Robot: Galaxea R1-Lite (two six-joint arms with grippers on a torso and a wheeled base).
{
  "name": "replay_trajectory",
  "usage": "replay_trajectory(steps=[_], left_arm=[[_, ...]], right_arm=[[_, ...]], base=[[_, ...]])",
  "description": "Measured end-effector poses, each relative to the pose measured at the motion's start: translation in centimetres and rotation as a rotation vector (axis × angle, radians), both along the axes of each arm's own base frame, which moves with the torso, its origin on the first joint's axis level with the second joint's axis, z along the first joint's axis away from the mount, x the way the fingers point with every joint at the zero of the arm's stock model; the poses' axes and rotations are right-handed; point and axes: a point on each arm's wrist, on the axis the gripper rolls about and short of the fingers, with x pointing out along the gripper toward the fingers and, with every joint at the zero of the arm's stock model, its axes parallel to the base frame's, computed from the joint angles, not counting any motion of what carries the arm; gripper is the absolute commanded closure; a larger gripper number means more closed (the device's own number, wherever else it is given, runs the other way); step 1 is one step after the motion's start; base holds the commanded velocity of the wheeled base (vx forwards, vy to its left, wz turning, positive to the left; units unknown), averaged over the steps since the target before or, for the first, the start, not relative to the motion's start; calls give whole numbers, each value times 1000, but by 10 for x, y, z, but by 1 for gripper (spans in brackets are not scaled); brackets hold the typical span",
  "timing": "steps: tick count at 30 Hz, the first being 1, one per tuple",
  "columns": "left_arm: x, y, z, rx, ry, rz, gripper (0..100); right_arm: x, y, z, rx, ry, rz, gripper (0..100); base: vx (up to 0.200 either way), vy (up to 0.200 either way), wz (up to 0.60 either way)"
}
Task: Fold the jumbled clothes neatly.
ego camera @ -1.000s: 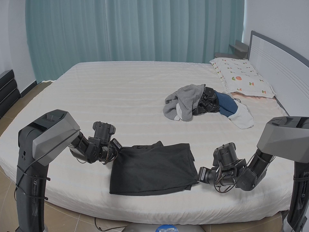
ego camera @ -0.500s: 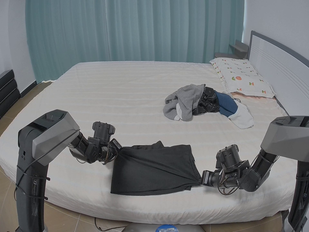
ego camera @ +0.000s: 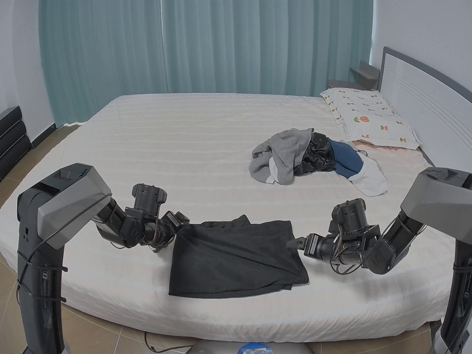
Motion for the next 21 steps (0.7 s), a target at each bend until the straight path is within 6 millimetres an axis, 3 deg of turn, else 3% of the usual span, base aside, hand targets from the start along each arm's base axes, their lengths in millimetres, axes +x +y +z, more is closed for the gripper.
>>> replay_trajectory(steps=[6, 11, 17, 18, 21], left_arm=[[-6, 12, 8, -44, 7, 12, 0], [-11, 18, 12, -64, -17, 16, 0], [-14, 20, 14, -72, -27, 19, 0], [-14, 21, 15, -72, -28, 19, 0], [-14, 21, 15, -73, -28, 19, 0]], right_arm=[[35, 11, 3, 36, -49, -18, 0], [62, 21, -7, 56, -53, -32, 0], [79, 26, -19, 68, -46, -47, 0], [83, 27, -20, 72, -50, -50, 100], [89, 29, -23, 76, -59, -57, 100]], base=[[0, 0, 0], [0, 0, 0], [0, 0, 0], [0, 0, 0], [0, 0, 0]])
